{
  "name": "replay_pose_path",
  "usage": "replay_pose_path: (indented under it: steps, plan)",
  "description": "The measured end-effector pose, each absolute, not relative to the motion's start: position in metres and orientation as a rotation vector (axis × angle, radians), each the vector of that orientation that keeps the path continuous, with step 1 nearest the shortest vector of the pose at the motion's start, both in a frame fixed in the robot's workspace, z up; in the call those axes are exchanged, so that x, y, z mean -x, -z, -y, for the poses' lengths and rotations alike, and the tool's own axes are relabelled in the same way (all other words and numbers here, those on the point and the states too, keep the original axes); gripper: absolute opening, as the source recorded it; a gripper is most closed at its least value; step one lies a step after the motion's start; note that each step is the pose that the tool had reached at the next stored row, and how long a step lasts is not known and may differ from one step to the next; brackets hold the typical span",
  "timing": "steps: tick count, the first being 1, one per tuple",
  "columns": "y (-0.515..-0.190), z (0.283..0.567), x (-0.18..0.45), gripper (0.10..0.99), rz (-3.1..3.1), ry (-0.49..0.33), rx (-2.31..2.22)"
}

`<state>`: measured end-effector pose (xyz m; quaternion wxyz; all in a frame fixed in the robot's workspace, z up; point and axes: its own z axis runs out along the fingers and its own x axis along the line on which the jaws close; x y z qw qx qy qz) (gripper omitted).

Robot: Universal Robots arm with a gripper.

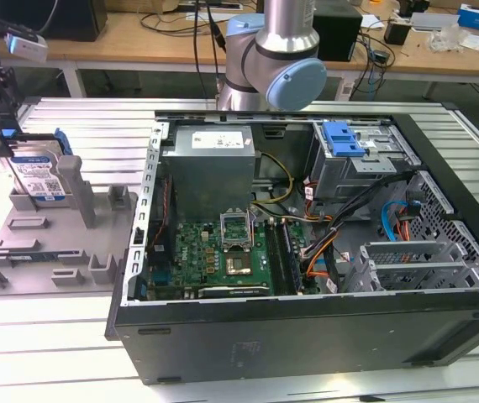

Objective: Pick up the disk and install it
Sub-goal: 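Pick up the disk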

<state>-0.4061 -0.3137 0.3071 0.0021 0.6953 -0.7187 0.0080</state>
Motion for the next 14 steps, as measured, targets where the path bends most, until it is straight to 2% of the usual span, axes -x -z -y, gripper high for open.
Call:
replay_pose_path:
  steps: [14]
  plan:
    - [-0.3006,0.3133,0.4061,0.482,2.254,-0.025,-2.182]
